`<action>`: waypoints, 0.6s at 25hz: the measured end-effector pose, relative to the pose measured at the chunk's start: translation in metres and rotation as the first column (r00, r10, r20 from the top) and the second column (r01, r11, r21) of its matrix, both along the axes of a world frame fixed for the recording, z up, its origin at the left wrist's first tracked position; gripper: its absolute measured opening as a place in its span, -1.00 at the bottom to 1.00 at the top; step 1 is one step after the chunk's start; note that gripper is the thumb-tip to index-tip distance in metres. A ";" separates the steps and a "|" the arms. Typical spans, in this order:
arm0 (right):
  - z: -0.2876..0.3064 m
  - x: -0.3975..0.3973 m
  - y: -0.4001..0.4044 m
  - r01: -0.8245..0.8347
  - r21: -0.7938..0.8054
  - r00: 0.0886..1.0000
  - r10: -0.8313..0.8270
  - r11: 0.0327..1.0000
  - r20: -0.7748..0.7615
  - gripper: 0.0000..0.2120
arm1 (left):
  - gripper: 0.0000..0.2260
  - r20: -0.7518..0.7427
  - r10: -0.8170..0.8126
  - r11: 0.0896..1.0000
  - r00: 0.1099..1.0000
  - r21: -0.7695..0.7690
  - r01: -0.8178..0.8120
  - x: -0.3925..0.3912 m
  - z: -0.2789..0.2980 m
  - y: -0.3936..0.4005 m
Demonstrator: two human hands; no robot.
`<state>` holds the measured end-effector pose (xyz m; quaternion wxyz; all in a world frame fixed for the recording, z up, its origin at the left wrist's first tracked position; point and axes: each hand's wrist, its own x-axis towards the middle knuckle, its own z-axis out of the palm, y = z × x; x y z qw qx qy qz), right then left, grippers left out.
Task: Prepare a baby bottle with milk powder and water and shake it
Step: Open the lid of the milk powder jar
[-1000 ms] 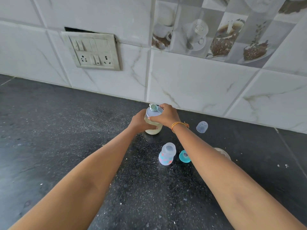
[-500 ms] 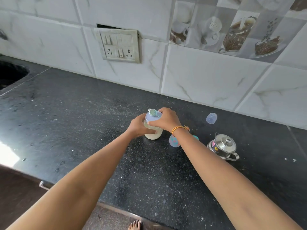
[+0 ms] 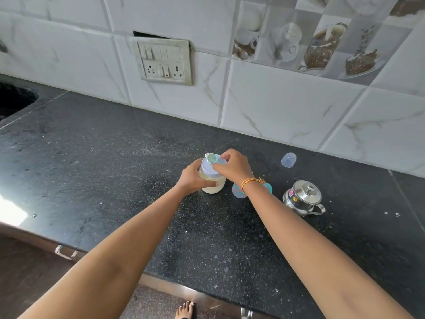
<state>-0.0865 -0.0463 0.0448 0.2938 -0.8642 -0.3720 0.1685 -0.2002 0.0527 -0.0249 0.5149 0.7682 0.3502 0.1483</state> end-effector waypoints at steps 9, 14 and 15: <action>-0.005 0.011 0.001 0.062 0.101 0.998 -0.064 0.993 0.012 -0.87 | -0.18 -0.016 -0.023 0.996 1.000 -0.083 0.022 0.003 -0.007 0.003; 0.000 0.013 0.007 0.248 0.248 0.955 -0.194 0.937 -0.223 -0.88 | -0.34 0.217 0.048 0.977 0.975 -0.214 0.000 0.001 0.006 0.004; 0.001 0.012 0.010 0.325 0.258 0.905 -0.221 0.910 -0.364 -0.86 | -0.48 0.252 0.115 0.974 0.961 -0.220 -0.059 0.002 0.011 0.004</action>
